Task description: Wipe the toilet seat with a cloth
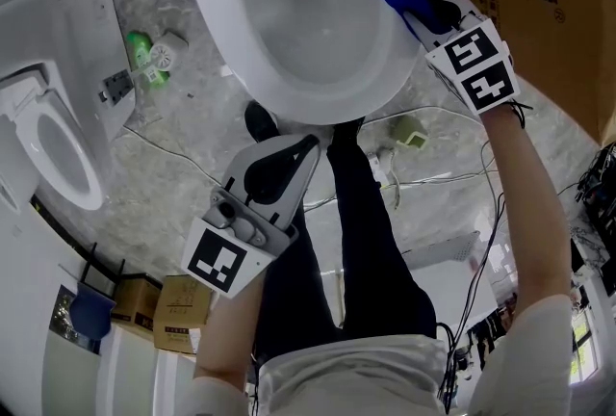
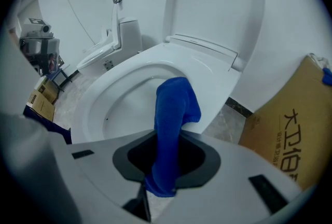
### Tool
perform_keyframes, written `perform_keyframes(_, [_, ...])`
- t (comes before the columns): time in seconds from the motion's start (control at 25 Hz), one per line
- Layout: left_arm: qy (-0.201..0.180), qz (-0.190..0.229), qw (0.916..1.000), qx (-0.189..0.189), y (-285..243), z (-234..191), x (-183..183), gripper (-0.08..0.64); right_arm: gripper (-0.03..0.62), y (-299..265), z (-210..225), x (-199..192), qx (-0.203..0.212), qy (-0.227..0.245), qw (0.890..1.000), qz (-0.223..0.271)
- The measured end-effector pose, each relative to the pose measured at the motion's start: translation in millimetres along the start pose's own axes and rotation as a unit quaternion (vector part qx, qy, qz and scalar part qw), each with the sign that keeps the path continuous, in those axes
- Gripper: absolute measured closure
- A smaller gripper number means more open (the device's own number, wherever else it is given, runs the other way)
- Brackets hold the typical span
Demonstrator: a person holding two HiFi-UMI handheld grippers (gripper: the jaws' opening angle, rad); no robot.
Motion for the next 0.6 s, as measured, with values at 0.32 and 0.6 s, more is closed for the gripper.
perform_keyframes(0.32, [-0.003, -0.004, 1.0000, 0.001, -1, -3, -1, 0.551, 0.515, -4, 10, 10, -0.003, -0.009, 1.000, 0.004])
perform_keyframes(0.6, [0.000, -0.005, 1.0000, -0.001, -3, -5, -2, 0.551, 0.514, -8, 20, 22, -0.007, -0.008, 1.000, 0.007])
Point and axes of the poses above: the fingertips, and each gripper's own axes: y backward along the fingers, z to its right, x out of its top, the point moved 2 cm from there along y, backward along the fingers, and after that the axes turned 13 degrees about -y, right-handed, at the moved point
